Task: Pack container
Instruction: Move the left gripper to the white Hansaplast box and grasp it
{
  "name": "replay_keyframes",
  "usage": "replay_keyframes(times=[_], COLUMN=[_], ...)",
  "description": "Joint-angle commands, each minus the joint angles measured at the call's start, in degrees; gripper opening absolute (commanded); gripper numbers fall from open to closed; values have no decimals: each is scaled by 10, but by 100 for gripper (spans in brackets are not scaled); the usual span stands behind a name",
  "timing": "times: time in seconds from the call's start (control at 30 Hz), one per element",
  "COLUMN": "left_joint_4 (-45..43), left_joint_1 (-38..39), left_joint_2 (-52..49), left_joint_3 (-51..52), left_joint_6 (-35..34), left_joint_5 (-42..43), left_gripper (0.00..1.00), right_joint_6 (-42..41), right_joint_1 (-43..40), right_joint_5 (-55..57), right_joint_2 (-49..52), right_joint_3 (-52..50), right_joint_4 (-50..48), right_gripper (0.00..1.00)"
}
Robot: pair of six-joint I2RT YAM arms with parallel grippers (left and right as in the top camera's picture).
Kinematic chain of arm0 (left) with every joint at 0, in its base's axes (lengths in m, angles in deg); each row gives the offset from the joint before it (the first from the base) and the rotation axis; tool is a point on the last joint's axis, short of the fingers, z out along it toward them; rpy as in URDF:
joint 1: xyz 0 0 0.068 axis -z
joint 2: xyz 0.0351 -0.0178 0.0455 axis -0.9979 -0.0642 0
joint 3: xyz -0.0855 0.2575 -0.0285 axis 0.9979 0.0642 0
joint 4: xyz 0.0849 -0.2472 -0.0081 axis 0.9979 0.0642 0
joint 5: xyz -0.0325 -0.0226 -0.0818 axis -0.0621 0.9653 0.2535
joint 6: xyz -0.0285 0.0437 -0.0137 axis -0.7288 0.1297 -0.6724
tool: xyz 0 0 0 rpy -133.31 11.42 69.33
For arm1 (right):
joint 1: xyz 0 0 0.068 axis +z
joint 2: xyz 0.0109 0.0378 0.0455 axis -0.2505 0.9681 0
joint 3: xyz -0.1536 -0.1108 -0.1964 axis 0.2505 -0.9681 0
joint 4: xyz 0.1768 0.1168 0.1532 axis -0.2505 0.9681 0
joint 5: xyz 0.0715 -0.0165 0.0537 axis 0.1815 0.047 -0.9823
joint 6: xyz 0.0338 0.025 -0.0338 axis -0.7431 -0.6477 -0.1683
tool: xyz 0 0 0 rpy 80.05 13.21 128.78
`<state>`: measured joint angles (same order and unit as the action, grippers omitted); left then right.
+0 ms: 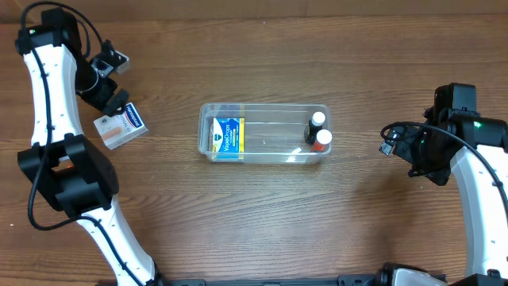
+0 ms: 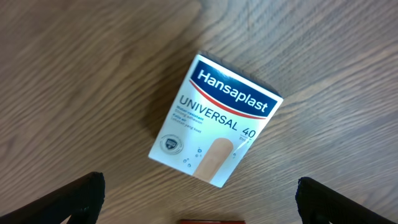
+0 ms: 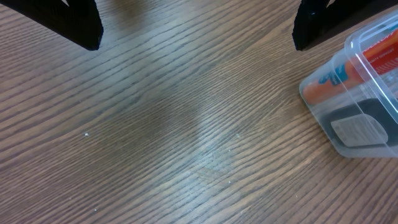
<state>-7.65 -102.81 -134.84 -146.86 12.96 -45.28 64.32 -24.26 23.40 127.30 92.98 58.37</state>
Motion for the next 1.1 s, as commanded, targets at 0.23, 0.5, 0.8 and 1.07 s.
replay_keyframes(times=[0.23,0.5,0.8,1.07], left_joint_4=[-7,-6,-25,-21], left_joint_1=[9,10,19,16], left_joint_2=[-64,-78,-134,-146], left_joint_3=[1,8,39,39], left_joint_6=[117,139,139,69], left_joint_5=[4,0,-27,30], left_gripper=[100,100,100,100], right_joint_6=[10,10,10,10], right_joint_1=[-3,-3,-3,-3], right_joint_5=[-3,3,3,3], right_joint_2=[-8,-8,-8,-8], right_joint_3=[-1,-1,-1,-1], right_joint_4=[-9,-10,-17,-17], right_gripper=[100,100,100,100])
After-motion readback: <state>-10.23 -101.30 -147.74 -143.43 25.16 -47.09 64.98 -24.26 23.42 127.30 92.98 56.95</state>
